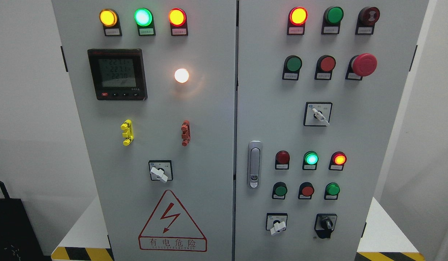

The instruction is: Press green start button

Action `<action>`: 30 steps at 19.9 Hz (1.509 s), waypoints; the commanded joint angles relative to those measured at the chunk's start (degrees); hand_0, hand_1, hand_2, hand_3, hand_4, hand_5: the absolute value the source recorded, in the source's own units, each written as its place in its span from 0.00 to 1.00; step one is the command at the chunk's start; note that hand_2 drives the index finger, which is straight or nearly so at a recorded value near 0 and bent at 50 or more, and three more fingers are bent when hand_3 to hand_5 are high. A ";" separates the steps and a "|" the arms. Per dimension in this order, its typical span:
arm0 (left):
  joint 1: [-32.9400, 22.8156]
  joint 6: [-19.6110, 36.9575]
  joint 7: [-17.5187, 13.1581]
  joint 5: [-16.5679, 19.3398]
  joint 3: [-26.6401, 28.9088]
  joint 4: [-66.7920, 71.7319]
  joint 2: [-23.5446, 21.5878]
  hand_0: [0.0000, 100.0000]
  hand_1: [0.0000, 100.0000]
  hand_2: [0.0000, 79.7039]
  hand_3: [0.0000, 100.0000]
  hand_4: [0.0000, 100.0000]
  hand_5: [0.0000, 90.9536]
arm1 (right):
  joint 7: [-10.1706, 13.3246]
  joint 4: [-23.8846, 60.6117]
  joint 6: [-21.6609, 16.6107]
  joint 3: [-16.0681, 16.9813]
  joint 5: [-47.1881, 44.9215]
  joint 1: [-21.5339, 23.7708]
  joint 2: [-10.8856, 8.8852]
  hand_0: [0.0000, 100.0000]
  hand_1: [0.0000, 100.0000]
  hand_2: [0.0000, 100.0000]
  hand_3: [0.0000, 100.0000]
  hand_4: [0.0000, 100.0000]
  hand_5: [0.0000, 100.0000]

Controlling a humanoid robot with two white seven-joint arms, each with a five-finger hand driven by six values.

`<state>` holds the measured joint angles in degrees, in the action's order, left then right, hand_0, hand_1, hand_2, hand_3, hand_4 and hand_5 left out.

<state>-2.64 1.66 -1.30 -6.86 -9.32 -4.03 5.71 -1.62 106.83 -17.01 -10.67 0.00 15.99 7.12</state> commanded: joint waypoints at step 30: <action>0.00 0.01 -0.01 0.00 0.00 -0.01 0.00 0.12 0.56 0.00 0.00 0.00 0.00 | 1.18 -2.94 -9.45 12.85 29.24 -9.57 0.09 0.09 0.22 0.00 0.04 0.04 0.00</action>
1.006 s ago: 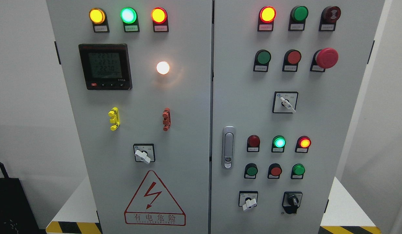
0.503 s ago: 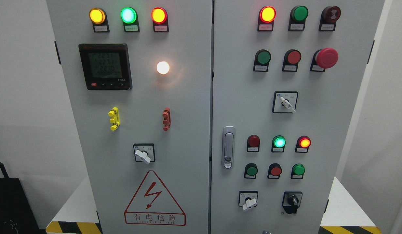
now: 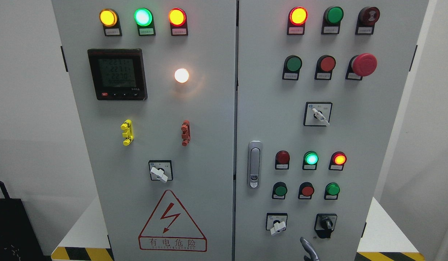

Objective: Press green start button
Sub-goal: 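Raise the right hand up toward the lower row of push buttons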

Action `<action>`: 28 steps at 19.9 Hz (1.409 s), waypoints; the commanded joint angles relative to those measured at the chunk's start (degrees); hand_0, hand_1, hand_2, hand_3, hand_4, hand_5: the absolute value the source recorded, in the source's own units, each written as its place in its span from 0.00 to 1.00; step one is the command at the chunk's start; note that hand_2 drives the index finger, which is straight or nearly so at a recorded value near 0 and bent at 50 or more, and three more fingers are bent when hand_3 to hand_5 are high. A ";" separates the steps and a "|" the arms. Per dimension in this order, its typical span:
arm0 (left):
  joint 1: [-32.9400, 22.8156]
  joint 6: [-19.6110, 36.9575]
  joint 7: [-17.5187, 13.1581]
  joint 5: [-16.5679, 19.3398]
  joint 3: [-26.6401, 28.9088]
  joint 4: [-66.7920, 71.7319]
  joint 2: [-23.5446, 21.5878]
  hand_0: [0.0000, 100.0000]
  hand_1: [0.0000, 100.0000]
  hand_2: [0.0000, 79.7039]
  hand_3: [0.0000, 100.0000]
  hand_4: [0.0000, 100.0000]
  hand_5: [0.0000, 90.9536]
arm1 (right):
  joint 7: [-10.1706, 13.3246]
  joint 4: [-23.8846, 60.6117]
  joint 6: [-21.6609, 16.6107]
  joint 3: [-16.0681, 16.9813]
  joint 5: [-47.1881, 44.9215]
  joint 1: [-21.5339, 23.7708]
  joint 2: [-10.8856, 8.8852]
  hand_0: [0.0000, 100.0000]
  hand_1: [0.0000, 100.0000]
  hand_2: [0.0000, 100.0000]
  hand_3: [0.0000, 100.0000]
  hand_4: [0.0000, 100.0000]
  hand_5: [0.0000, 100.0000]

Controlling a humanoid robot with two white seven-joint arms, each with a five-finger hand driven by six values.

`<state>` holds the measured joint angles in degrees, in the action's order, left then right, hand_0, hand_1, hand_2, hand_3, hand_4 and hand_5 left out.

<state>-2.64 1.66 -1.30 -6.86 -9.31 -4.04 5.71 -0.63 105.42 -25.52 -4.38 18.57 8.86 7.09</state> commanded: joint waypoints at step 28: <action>0.01 0.01 -0.02 0.00 0.00 0.00 0.00 0.12 0.56 0.00 0.00 0.00 0.00 | 7.66 -2.32 6.44 6.58 44.36 -14.83 0.47 0.47 0.33 0.00 0.45 0.60 0.66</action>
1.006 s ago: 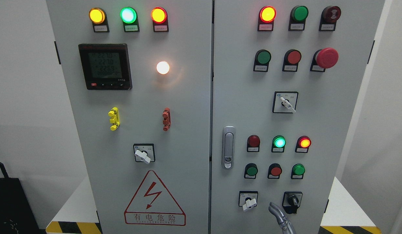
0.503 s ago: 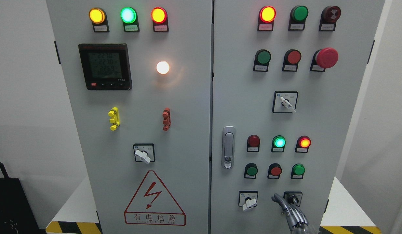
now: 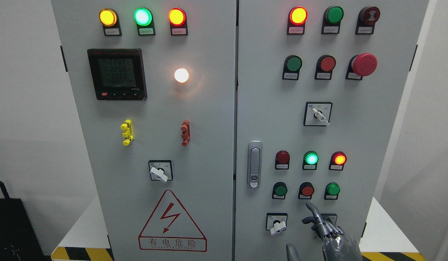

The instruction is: Press green start button

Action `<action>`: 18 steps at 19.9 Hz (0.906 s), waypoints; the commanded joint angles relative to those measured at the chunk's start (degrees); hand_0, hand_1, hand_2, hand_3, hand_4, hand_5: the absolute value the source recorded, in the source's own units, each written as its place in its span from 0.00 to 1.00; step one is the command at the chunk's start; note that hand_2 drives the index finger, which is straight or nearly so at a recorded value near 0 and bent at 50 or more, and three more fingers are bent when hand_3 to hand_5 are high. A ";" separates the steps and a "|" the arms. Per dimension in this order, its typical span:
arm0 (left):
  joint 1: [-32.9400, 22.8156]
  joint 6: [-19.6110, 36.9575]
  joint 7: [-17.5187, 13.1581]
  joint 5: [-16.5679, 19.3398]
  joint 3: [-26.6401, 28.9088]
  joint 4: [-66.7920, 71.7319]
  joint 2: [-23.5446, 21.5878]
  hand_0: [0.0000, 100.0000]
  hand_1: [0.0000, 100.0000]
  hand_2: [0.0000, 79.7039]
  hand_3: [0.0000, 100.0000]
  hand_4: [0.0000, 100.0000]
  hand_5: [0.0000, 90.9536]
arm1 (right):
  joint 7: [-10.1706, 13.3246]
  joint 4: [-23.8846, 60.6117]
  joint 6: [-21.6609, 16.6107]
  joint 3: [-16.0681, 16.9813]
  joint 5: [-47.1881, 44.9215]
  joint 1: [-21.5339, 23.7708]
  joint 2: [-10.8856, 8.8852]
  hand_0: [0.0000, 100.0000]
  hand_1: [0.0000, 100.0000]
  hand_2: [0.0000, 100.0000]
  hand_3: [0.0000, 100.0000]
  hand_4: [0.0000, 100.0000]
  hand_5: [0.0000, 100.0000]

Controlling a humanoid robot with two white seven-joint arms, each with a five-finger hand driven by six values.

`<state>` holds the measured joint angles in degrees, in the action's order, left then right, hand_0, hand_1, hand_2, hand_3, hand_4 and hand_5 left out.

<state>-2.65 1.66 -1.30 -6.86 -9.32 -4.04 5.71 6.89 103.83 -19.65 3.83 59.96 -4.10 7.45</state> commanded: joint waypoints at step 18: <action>0.01 0.01 -0.02 0.00 0.00 -0.01 0.00 0.12 0.56 0.00 0.00 0.00 0.00 | 0.14 -7.32 1.89 -2.86 4.64 -5.39 0.10 0.53 0.34 0.00 0.48 0.61 0.69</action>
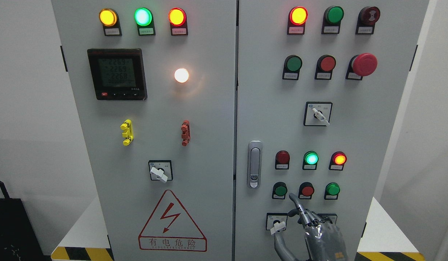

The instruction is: Press green start button

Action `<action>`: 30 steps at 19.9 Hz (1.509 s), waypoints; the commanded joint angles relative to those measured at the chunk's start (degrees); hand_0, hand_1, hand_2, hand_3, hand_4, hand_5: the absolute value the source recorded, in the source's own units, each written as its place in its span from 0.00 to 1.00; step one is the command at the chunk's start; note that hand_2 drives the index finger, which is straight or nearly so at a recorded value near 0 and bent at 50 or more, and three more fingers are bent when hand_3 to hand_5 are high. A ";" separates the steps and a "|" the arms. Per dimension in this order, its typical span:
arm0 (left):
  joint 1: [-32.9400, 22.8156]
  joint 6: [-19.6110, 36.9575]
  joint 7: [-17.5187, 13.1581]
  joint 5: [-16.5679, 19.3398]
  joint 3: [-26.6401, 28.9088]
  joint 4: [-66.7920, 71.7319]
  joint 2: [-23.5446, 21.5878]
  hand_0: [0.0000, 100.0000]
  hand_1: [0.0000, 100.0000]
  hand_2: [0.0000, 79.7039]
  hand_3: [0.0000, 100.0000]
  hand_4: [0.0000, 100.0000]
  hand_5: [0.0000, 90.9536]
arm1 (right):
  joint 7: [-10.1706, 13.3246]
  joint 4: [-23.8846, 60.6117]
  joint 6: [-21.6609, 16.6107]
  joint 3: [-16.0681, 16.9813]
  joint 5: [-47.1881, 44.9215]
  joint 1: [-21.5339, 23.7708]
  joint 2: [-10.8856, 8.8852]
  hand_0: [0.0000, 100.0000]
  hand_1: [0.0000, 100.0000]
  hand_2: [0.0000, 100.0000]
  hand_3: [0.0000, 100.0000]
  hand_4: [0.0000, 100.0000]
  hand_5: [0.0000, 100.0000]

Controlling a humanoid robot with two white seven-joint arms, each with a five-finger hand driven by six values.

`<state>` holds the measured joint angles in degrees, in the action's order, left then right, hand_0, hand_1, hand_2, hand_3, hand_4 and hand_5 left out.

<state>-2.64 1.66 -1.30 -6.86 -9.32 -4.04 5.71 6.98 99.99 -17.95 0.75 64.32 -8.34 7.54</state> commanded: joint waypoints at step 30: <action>0.00 0.01 -0.02 0.00 0.00 0.00 0.00 0.12 0.56 0.00 0.00 0.00 0.00 | 0.58 -8.94 0.28 0.30 0.19 -4.58 0.11 0.58 0.35 0.00 0.49 0.62 0.69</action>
<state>-2.64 1.66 -1.30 -6.85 -9.32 -4.04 5.71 7.93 92.13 -17.87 0.05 64.51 -12.81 7.63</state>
